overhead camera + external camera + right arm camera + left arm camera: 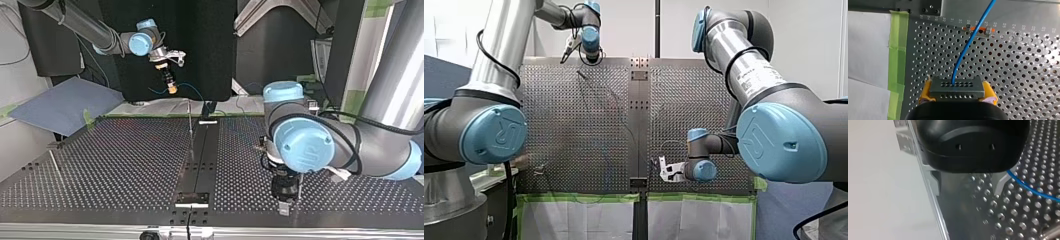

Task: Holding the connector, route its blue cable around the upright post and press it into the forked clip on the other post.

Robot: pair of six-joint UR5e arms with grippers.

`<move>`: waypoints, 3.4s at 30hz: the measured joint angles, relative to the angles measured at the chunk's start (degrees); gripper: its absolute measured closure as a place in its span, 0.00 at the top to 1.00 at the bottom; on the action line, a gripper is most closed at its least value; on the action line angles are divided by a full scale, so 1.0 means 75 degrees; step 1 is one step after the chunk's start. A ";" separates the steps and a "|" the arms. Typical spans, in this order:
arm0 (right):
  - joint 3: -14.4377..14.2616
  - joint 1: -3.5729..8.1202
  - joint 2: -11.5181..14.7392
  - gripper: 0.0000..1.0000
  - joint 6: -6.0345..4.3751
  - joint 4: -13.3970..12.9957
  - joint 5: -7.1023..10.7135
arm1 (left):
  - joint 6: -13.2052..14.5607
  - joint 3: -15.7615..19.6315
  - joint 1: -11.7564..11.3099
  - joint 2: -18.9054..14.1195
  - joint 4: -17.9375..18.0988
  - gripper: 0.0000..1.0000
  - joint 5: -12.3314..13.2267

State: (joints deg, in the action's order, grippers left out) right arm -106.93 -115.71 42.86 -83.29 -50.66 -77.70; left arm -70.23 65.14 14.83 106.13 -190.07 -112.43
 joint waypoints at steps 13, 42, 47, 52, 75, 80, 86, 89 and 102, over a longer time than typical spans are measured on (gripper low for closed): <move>0.0000 0.0000 0.0000 0.00 0.0006 0.0008 0.0006 | -0.0172 -0.0269 0.0059 0.0145 0.0165 1.00 -0.0314; 0.0000 0.0000 0.0000 0.00 0.0005 0.0012 0.0005 | -0.0749 0.1549 -0.0090 0.0151 0.1470 1.00 -0.0158; 0.0000 0.0000 -0.0001 0.00 -0.0002 0.0000 0.0002 | -0.0717 0.1890 -0.0051 0.0159 0.1716 1.00 -0.0136; 0.0000 0.0000 -0.0001 0.00 0.0004 0.0012 -0.0001 | -0.0655 0.2250 0.0000 0.0163 0.1933 1.00 -0.0128; 0.0001 0.0000 0.0000 0.00 0.0005 0.0086 -0.0047 | 0.0010 0.3750 0.0866 0.0983 0.2278 1.00 -0.0826; 0.0001 0.0000 0.0000 0.00 0.0006 0.0101 -0.0050 | 0.0022 0.4016 0.1228 0.1239 0.2476 1.00 -0.1030; 0.0000 -0.0001 0.0000 0.00 0.0006 0.0100 -0.0044 | 0.0014 0.4215 0.1458 0.1356 0.2705 1.00 -0.1084; 0.0000 0.0000 0.0000 0.00 0.0007 0.0101 -0.0029 | -0.0006 0.4234 0.1549 0.1434 0.2770 1.00 -0.1105; -0.0001 -0.0024 0.0000 0.00 0.0159 0.0084 0.0451 | -0.0128 0.4238 0.1826 0.2146 0.3345 1.00 -0.1167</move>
State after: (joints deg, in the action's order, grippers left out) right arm -106.93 -115.89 42.86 -82.10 -50.03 -74.32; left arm -71.19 96.92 28.52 122.23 -164.98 -121.18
